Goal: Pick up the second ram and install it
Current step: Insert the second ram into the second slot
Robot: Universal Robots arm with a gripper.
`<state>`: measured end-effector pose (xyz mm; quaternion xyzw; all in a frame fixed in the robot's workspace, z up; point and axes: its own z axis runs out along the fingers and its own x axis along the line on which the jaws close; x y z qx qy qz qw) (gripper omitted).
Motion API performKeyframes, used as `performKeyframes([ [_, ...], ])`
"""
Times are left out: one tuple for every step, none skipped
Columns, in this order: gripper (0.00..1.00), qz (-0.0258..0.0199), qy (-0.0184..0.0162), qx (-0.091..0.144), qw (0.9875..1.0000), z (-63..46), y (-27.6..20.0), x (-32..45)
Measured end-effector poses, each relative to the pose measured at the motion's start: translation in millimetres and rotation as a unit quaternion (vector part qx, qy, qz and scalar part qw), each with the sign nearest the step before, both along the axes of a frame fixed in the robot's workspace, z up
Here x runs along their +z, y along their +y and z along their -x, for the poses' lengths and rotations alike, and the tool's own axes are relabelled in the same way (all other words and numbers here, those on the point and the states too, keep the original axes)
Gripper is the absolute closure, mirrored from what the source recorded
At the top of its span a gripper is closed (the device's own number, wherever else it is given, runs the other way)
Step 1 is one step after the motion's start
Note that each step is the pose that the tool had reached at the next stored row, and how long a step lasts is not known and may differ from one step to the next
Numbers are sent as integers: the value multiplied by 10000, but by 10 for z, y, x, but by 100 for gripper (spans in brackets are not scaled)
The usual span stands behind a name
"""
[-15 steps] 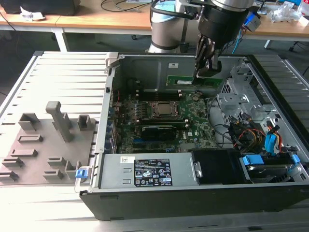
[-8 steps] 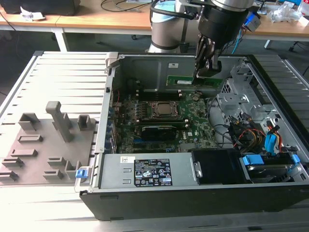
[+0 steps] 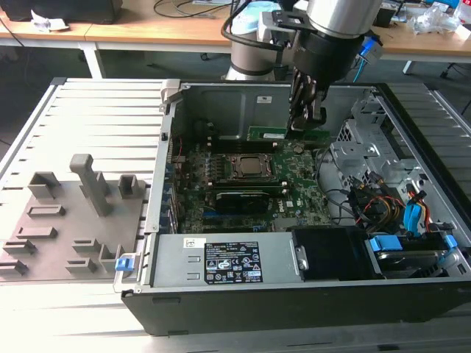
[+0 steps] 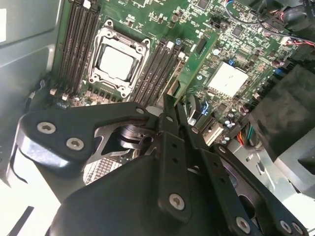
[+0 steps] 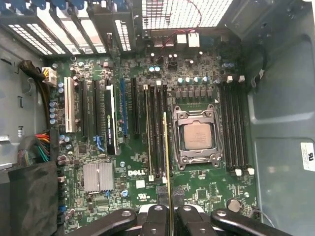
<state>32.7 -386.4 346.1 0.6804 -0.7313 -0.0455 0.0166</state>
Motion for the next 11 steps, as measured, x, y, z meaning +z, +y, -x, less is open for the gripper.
performKeyframes([
  [86, 0, 0, 0, 10000, 0, 0, -21],
  [86, 0, 0, 0, 10000, 0, 0, -52],
  [86, 0, 0, 0, 10000, 0, 0, -64],
  [86, 0, 0, 0, 10000, 0, 0, -72],
  [86, 0, 0, 0, 10000, 0, 0, -86],
  [86, 0, 0, 0, 10000, 1, 0, -92],
  [86, 0, 0, 0, 10000, 2, 0, -107],
  [86, 0, 0, 0, 10000, 3, 0, -116],
  [86, 0, 0, 0, 10000, 3, 0, -124],
  [86, 0, 0, 0, 10000, 4, 0, -135],
  [86, 0, 0, 0, 10000, 4, 0, -145],
])
